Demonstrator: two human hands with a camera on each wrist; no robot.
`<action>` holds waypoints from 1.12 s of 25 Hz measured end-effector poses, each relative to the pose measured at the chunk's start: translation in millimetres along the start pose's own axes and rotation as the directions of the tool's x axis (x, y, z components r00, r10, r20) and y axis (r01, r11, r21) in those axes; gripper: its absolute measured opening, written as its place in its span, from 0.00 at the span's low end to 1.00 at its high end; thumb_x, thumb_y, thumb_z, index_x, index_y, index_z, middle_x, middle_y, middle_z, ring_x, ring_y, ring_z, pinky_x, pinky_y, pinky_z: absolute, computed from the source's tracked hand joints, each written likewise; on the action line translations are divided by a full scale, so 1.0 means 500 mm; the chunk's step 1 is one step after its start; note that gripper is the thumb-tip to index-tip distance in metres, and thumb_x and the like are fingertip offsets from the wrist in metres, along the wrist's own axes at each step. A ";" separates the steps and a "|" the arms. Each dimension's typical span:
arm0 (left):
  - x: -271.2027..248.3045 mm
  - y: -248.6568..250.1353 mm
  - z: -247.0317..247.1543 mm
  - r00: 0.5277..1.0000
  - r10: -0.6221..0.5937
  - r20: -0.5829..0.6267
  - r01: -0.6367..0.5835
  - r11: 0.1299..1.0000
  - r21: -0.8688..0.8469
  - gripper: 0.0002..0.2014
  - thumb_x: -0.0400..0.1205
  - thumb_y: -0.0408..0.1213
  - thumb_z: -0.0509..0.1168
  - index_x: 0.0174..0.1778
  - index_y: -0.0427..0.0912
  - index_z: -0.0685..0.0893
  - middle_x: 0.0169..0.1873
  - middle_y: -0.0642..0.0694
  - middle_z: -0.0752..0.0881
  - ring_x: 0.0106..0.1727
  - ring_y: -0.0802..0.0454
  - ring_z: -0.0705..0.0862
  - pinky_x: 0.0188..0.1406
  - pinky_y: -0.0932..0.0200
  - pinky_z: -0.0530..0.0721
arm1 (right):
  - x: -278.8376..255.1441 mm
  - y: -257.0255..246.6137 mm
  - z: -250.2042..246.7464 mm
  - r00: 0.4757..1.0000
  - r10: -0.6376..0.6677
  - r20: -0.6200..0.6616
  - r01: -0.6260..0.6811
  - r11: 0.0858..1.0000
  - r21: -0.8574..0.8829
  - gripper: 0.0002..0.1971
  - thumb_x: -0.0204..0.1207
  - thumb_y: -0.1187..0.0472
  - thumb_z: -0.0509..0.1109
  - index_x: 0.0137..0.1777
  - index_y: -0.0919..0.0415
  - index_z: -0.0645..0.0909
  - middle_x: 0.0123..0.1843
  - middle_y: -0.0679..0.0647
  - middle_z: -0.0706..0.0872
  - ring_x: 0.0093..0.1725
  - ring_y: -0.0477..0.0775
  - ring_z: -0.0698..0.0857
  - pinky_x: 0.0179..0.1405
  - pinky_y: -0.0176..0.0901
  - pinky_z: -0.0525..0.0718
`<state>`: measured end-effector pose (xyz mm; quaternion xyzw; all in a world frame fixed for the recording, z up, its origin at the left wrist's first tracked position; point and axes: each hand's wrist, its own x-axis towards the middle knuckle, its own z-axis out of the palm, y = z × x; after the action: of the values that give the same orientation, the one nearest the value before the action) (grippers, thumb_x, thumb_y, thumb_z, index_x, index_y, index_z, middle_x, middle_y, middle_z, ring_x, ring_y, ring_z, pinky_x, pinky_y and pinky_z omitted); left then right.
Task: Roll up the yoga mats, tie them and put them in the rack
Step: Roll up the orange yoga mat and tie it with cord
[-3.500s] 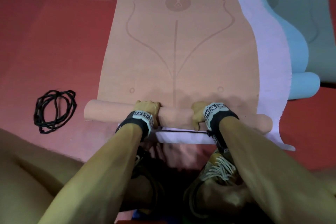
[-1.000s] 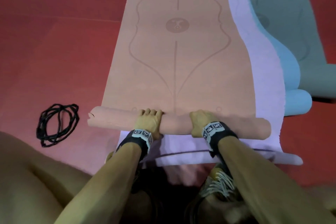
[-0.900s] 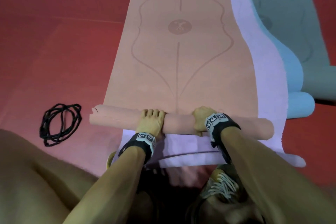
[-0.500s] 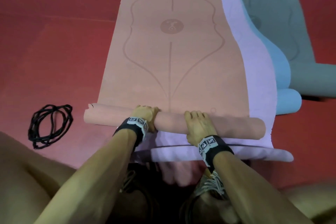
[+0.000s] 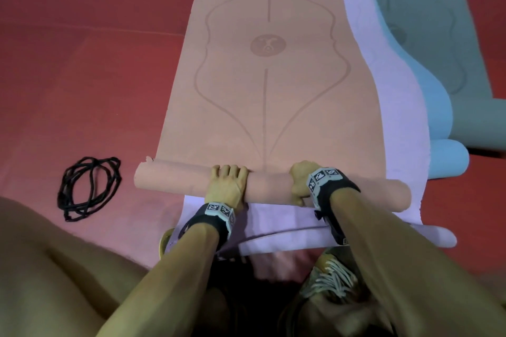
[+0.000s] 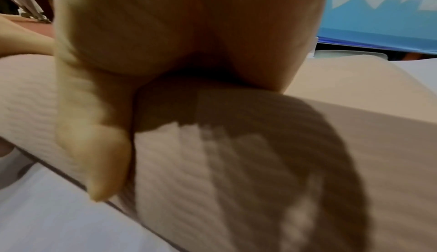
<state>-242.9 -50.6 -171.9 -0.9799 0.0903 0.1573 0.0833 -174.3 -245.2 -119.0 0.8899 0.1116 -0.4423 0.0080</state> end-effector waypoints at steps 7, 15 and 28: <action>0.021 -0.004 -0.023 0.989 -0.007 0.145 0.008 1.000 -0.002 0.36 0.69 0.55 0.74 0.72 0.49 0.70 0.62 0.44 0.82 0.63 0.43 0.80 0.63 0.47 0.73 | -0.020 0.014 0.074 0.971 -0.084 -0.223 0.062 0.993 -0.104 0.27 0.61 0.61 0.76 0.62 0.58 0.75 0.55 0.55 0.85 0.52 0.60 0.85 0.42 0.44 0.76; 0.046 -0.018 -0.069 0.914 0.069 0.400 -0.028 0.994 -0.108 0.36 0.62 0.50 0.81 0.67 0.55 0.80 0.57 0.46 0.88 0.57 0.44 0.87 0.56 0.52 0.85 | -0.037 0.015 0.109 0.946 -0.103 -0.307 0.030 0.971 -0.235 0.27 0.65 0.59 0.75 0.64 0.59 0.71 0.59 0.57 0.83 0.58 0.62 0.83 0.58 0.51 0.75; -0.025 -0.031 -0.019 0.966 -0.098 0.241 0.101 0.995 0.001 0.39 0.69 0.54 0.74 0.74 0.55 0.64 0.65 0.45 0.77 0.67 0.40 0.75 0.72 0.32 0.64 | 0.014 0.027 0.024 0.996 -0.029 0.080 0.025 0.998 0.059 0.42 0.49 0.63 0.84 0.69 0.57 0.81 0.61 0.57 0.87 0.56 0.61 0.87 0.54 0.55 0.90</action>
<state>-248.5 -35.6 -157.0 -0.9573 0.0293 0.2712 0.0958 -176.7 -258.4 -133.0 0.8695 0.1103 -0.4811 -0.0193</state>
